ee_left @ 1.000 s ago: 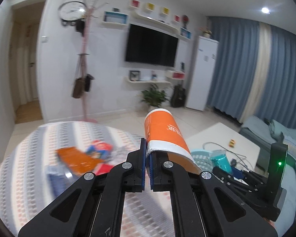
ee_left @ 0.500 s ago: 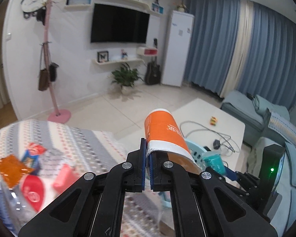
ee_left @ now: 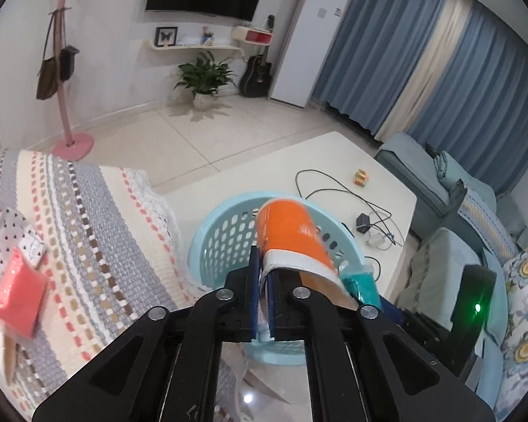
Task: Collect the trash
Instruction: 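Carry the cup and packet over the blue basket and release both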
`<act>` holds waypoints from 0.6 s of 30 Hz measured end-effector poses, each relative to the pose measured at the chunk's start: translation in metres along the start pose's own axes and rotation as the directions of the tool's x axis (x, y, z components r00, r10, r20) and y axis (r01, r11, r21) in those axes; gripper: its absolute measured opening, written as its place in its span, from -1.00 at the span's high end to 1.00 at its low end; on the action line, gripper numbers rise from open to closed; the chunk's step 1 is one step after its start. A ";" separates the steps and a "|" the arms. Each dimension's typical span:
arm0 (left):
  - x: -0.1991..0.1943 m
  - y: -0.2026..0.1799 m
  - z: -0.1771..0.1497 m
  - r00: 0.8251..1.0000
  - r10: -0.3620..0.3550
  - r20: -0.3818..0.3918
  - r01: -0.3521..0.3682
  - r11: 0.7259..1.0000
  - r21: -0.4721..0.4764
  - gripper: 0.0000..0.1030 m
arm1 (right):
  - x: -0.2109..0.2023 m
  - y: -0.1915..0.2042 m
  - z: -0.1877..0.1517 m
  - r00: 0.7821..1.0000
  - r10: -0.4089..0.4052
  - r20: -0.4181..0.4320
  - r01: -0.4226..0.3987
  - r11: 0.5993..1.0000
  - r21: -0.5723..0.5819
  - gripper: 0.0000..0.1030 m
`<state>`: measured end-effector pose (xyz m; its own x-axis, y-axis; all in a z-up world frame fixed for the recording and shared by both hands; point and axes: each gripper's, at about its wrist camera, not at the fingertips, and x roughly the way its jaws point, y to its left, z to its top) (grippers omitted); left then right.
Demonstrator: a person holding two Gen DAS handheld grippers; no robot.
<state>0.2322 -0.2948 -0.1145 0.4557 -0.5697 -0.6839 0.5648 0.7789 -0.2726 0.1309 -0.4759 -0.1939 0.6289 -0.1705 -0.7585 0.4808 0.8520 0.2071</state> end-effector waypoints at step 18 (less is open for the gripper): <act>-0.051 0.019 -0.008 0.999 -0.005 0.054 0.005 1.000 -0.012 0.01 | -0.031 0.014 0.003 0.999 0.029 0.044 -0.028 0.999 -0.018 -0.08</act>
<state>0.2138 -0.2485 -0.0903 0.4899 -0.5868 -0.6447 0.5591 0.7789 -0.2841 0.1198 -0.4597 -0.1656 0.6685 -0.1676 -0.7246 0.4523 0.8650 0.2172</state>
